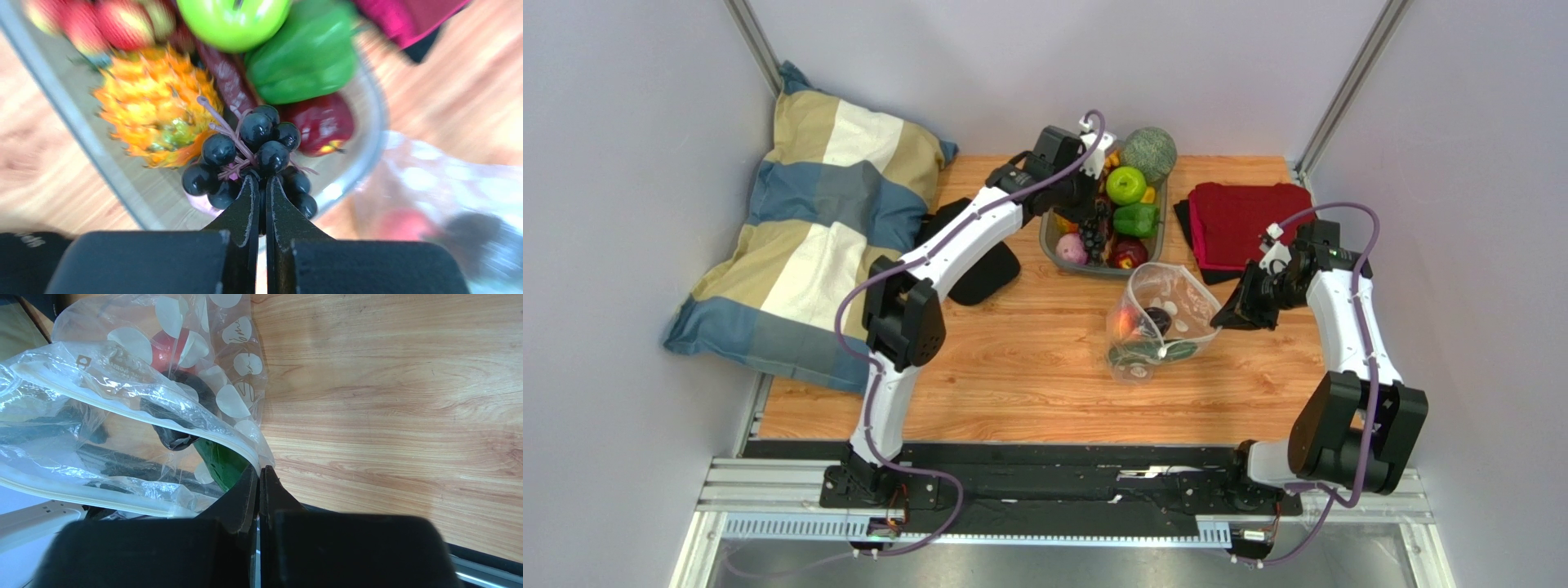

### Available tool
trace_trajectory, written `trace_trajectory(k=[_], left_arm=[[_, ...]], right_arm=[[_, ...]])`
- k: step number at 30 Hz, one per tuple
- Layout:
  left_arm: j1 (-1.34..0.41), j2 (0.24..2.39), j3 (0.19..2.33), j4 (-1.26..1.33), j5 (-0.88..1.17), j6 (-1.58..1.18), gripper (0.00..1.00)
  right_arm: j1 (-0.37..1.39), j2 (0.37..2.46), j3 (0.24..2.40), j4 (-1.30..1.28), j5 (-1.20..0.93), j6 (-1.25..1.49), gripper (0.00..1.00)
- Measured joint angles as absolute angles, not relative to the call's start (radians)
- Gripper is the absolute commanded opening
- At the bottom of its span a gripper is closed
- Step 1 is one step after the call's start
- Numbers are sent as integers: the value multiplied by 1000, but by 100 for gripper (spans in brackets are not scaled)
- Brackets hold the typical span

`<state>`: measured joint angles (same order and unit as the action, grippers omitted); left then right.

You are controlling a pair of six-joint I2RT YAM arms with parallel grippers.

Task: Place the food in the zip-top bag and seal the zipper
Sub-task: Pick up the fake fruit from the bin, then place the fake fruit in the zipper food storage bag.

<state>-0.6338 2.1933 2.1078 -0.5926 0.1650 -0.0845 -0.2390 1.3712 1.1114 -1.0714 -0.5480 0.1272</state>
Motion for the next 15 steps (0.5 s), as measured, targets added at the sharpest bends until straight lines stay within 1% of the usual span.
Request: trace_trajectory(k=[6,11,15], left_arm=[[-632,2067,2156,-602,217,-89,0],[-633,2006,2231,-599,286,-114,0],[-651,1962,2243,-602,348,-141,0]], right_arm=[[-239,1373,1111,-1071,-578,127,0],[-235,1373,1113,-1071,-596,127,0],[-226,1373,1119,-1072,-618,128,0]])
